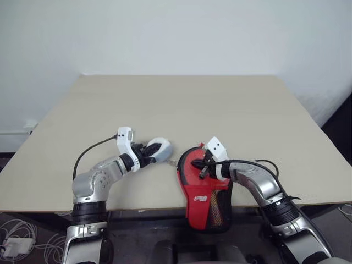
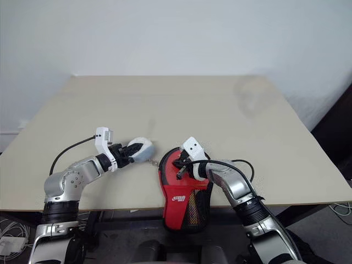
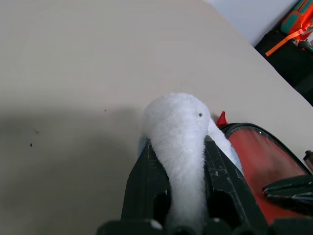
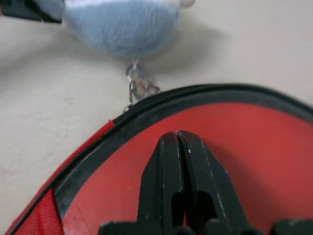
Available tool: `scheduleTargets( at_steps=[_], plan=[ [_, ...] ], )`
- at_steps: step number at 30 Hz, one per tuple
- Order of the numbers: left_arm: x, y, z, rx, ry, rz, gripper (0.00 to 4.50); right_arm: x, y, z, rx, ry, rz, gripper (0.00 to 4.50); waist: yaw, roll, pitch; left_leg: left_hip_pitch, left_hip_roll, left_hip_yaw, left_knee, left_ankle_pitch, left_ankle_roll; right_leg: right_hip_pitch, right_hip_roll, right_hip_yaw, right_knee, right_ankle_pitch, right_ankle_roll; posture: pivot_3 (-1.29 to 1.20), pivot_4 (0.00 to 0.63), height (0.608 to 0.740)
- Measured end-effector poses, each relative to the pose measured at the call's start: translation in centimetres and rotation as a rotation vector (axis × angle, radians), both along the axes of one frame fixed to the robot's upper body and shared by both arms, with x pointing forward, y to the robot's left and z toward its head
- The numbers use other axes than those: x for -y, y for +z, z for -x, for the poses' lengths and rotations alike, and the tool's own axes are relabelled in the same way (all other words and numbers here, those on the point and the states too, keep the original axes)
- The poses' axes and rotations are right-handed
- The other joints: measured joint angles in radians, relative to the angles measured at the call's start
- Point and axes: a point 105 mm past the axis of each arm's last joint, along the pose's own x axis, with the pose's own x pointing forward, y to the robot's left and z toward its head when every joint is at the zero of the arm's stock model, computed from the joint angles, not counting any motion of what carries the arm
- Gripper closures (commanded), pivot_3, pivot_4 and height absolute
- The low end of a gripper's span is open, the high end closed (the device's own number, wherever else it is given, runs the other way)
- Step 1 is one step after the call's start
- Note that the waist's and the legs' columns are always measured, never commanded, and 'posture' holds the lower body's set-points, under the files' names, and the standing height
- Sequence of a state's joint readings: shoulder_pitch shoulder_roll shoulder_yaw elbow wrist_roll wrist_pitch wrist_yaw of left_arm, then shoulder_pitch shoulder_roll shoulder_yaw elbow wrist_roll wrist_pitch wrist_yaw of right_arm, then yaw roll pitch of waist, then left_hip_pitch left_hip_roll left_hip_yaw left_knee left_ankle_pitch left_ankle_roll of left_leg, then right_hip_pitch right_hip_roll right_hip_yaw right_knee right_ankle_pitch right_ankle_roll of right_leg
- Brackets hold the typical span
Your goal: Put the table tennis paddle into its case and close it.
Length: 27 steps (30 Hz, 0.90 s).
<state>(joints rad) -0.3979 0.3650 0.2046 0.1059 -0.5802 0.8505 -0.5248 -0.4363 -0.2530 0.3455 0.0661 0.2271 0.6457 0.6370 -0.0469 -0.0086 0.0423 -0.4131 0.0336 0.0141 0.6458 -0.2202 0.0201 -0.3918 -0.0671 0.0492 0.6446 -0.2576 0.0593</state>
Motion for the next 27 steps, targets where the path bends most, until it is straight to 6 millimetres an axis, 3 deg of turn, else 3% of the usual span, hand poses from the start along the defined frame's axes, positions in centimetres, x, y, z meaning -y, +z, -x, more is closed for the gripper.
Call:
scheduleTargets(
  at_steps=[9, 27],
  plan=[
    [1.2, 0.0, -1.6, 0.001, -0.05, -0.039, 4.28, -0.4, -0.2, -0.1, 0.022, 0.001, 0.001, 4.46, -0.001, -0.001, -0.001, 0.001, 0.0, 0.0, 0.0, 0.0, 0.0, 0.001, 0.0, 0.0, 0.0, 0.0, 0.0, 0.0, 0.0, 0.74],
    [4.1, 0.3, -7.5, 0.012, -0.101, -0.133, 4.28, -0.6, -0.3, 0.7, 0.031, 0.005, 0.005, 4.46, 0.0, -0.003, -0.001, 0.001, 0.0, -0.001, 0.001, 0.0, 0.0, 0.001, 0.001, -0.001, 0.001, 0.0, 0.0, 0.0, 0.0, 0.74]
  ],
)
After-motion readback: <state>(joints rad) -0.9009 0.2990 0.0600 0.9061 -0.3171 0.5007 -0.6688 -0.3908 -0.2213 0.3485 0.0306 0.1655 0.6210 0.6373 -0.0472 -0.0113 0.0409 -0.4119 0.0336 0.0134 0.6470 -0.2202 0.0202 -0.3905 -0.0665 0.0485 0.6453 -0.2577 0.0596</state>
